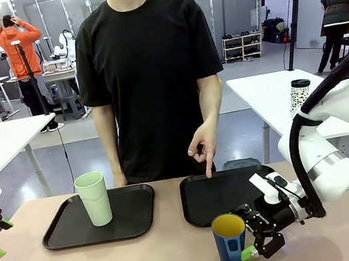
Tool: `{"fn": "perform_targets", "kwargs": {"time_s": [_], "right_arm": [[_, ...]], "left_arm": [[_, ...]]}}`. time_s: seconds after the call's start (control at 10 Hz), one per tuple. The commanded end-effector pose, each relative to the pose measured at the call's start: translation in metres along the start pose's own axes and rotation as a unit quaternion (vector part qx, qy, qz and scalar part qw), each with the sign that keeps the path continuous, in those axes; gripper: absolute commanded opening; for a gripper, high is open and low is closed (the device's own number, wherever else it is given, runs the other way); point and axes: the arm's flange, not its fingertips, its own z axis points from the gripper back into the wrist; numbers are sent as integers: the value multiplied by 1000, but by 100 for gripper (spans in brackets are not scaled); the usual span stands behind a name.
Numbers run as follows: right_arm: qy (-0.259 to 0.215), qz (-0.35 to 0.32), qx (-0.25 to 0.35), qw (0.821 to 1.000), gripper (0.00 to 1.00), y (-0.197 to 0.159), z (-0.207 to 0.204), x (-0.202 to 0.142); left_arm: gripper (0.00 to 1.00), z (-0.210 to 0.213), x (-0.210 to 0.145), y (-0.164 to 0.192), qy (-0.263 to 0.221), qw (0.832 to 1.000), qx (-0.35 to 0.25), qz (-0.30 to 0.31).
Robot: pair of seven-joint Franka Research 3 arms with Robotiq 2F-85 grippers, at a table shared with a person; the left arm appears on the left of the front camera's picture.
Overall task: Sort and store the cups by type.
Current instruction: Pick up the Handle plastic cup and place it into the empty Flat Tray.
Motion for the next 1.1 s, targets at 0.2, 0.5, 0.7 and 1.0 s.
{"fn": "perform_targets", "kwargs": {"time_s": [0.2,0.5,0.7,1.0], "right_arm": [[-8,5,-15,1000,100,12,-13,-11],[-11,-3,-30,999,100,16,-16,-12],[-10,-8,-32,999,100,15,-18,-15],[-11,-6,-52,999,100,14,-17,-18]], "left_arm": [[100,0,-1,-1,-3,1000,6,-8],[100,0,-1,-1,-3,1000,6,-8],[100,0,-1,-1,-3,1000,6,-8],[100,0,-1,-1,-3,1000,6,-8]]}}
